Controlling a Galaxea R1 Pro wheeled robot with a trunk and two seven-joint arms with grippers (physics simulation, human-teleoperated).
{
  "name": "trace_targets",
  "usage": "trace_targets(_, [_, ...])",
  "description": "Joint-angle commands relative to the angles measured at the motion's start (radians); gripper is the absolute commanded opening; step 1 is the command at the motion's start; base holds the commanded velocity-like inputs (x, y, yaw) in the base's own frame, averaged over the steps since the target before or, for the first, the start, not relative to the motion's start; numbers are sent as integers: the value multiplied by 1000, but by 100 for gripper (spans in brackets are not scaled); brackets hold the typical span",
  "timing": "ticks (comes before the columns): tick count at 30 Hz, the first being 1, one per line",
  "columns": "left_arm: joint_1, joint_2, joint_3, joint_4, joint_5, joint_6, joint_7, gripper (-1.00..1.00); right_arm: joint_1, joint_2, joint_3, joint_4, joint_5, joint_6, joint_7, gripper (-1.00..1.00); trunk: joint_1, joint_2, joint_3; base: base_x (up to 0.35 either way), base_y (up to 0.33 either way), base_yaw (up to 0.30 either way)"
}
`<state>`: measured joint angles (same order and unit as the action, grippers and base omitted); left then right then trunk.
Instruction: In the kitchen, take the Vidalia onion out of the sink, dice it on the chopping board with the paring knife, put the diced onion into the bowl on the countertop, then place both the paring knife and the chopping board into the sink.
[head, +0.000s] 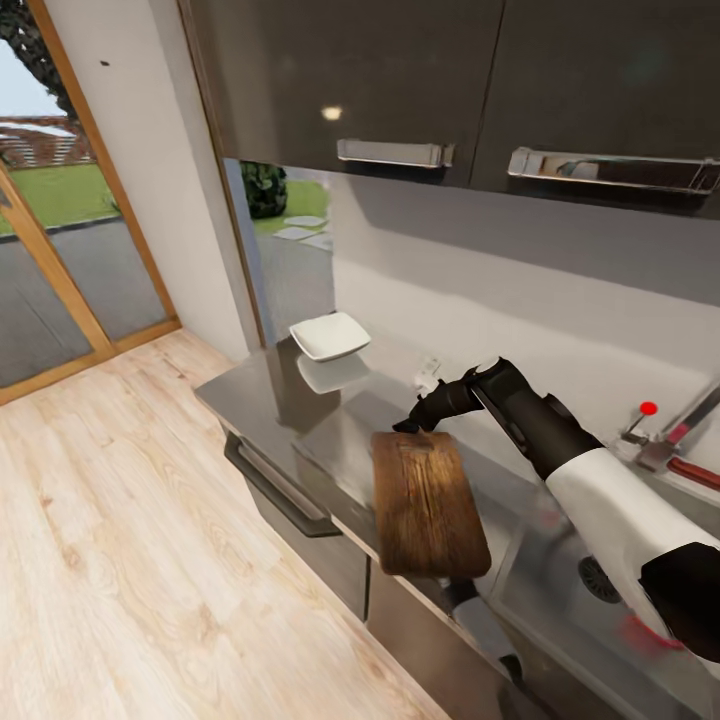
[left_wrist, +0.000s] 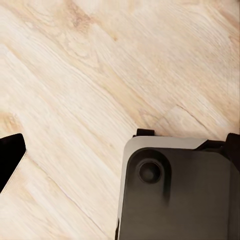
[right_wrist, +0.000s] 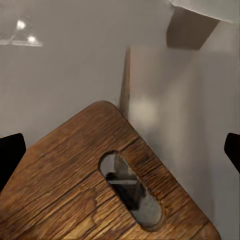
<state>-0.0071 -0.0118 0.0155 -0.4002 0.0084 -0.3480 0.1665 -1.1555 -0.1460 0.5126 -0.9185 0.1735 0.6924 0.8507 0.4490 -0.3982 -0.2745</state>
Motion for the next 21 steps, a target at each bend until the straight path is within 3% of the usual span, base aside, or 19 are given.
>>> trace_targets(1, [-1,0,1,1,1,-3,1,100,-1,0,1,-1,10,1,7,100,1,-2,-2,231,204,0])
trace_targets(11, [-1,-1,1,3,1,-3,2,100,-1,-1,1,-1,11,1,7,100,1,-2,-2,49,41,0])
trace_targets(21, [-1,-1,1,3,0,-3,1,100,0,-2,1,-1,11,1,8,100,1,-2,-2,0,-116,0])
